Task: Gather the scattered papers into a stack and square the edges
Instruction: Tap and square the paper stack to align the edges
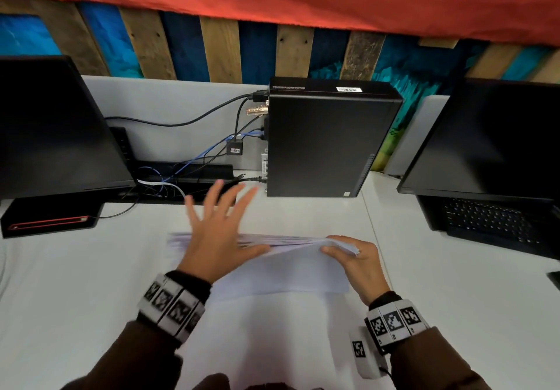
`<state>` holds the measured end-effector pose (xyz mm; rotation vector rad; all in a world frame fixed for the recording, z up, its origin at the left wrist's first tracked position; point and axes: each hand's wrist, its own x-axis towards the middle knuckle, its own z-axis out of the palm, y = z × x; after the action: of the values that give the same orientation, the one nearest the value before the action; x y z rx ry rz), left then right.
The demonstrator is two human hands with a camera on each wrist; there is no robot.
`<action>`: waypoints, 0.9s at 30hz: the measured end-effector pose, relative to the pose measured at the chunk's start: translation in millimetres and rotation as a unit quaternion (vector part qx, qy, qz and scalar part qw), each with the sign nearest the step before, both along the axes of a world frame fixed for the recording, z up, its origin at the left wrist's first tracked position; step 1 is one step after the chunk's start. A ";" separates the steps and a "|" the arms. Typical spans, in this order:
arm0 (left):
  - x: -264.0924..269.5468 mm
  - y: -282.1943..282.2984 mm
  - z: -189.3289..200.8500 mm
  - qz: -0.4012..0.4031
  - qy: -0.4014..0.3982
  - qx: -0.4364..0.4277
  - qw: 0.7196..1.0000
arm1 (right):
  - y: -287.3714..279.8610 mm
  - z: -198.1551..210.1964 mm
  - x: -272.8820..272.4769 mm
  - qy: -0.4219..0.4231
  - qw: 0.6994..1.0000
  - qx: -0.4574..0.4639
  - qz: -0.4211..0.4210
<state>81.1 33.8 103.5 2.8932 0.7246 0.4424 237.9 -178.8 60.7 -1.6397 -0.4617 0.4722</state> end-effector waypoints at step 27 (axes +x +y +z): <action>-31.0 -17.2 -6.2 0.101 -0.256 -0.598 0.753 | 19.0 41.6 -24.6 0.099 0.987 -0.060 0.110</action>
<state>50.1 16.5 97.3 1.4038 0.7879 0.4923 213.3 -159.8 102.3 -1.6444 -0.4754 0.8342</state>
